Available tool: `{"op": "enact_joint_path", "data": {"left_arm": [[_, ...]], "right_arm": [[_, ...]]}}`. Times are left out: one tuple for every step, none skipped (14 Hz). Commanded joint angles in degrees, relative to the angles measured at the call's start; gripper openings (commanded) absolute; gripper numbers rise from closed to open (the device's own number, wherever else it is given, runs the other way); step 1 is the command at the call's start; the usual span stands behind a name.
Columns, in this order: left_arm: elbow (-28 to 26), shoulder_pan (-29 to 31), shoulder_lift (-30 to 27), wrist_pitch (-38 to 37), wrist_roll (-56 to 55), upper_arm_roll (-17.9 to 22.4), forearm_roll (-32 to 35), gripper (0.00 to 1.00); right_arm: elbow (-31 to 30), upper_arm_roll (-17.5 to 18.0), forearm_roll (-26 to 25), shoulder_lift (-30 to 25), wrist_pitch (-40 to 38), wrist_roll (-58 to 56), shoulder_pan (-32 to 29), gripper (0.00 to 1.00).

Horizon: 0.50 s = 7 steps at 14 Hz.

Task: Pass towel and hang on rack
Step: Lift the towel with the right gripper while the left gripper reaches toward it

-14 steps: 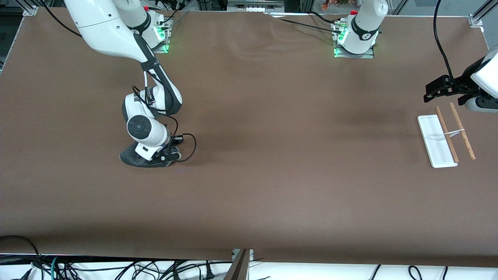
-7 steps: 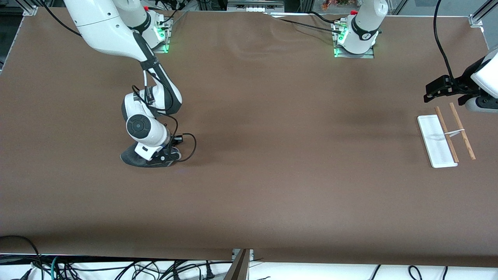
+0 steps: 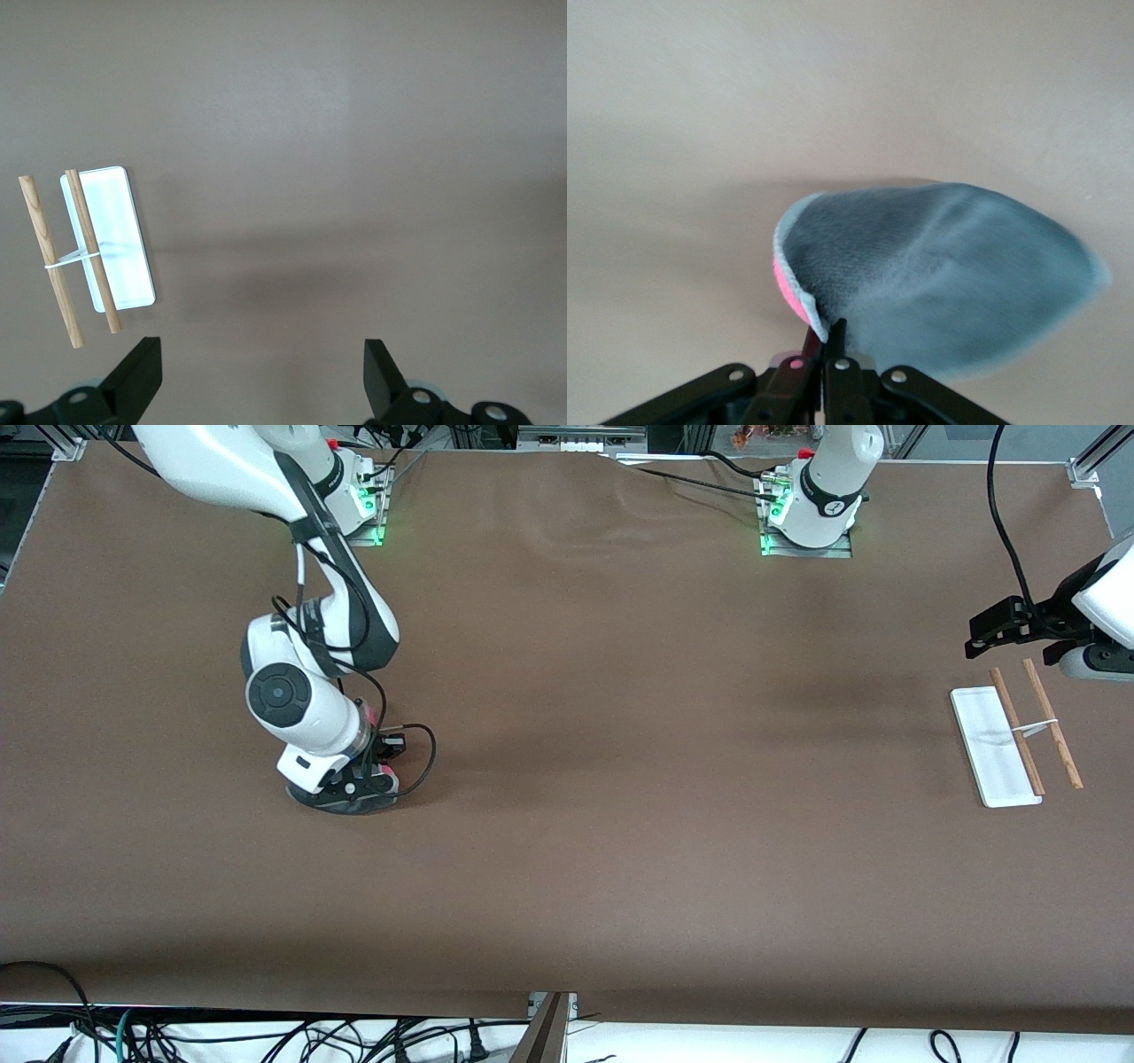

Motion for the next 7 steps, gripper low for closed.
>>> {"op": "enact_joint_path", "data": {"left_arm": [[1.4, -0.1, 0.6, -0.3, 0.6, 0.0, 1.4, 1.00], [1.4, -0.1, 0.6, -0.3, 0.6, 0.0, 1.4, 1.00], [1.4, -0.1, 0.6, -0.3, 0.6, 0.0, 1.4, 1.00], [1.4, 0.0, 0.6, -0.3, 0.6, 0.0, 1.4, 1.00], [1.4, -0.1, 0.6, -0.3, 0.6, 0.0, 1.4, 1.00], [1.4, 0.0, 0.6, -0.3, 0.6, 0.0, 1.4, 1.00], [1.4, -0.1, 0.6, -0.3, 0.6, 0.0, 1.4, 1.00]], "right_arm": [[8.6, 3.3, 0.8, -0.1, -7.7, 0.2, -0.2, 0.00], [10.8, 4.7, 0.8, -0.1, -9.0, 0.2, -0.3, 0.00], [12.4, 6.2, 0.9, -0.2, -9.6, 0.5, -0.2, 0.00], [13.5, 7.5, 0.9, -0.2, -10.4, 0.6, 0.0, 0.00], [14.8, 9.0, 0.9, -0.3, -11.3, 1.0, 0.2, 0.00], [15.7, 10.7, 0.9, -0.3, -11.6, 3.6, 0.3, 0.00], [16.5, 12.9, 0.8, -0.3, -11.5, 7.3, 0.3, 0.00]]}}
